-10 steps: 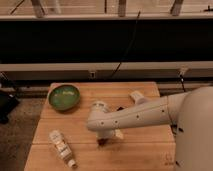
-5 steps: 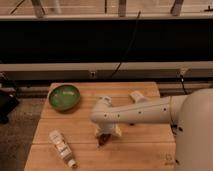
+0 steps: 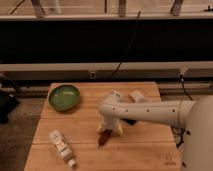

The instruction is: Drag the pepper across the table

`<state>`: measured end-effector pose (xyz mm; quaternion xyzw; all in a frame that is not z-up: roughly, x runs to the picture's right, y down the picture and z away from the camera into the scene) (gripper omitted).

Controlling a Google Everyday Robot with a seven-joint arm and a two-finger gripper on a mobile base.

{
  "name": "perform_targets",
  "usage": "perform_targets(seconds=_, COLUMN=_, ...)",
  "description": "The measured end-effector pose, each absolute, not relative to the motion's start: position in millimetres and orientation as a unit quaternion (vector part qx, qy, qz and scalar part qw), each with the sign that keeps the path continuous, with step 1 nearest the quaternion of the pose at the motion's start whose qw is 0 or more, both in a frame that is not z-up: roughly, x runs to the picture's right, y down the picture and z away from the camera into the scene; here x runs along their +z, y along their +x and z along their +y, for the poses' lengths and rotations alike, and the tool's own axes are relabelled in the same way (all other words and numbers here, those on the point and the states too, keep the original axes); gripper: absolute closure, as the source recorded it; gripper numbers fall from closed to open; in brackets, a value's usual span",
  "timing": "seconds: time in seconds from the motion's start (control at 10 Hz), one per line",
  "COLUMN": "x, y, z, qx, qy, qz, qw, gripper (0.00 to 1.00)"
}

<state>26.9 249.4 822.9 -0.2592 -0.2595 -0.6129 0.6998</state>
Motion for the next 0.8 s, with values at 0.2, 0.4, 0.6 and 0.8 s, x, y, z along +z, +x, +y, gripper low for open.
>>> perform_targets(seconds=0.2, x=822, y=28, z=247, qx=-0.613, qy=-0.251, qz=-0.262, qw=0.702, gripper=0.72)
perform_targets(seconds=0.4, x=820, y=29, z=244, qx=-0.615, qy=-0.252, qz=-0.26, qw=0.701, gripper=0.92)
perform_targets(seconds=0.6, x=818, y=28, z=244, qx=-0.614, qy=-0.252, qz=-0.263, qw=0.7, gripper=1.0)
perform_targets(seconds=0.8, x=806, y=19, z=238, qx=-0.632, qy=-0.241, qz=-0.248, qw=0.693, gripper=1.0)
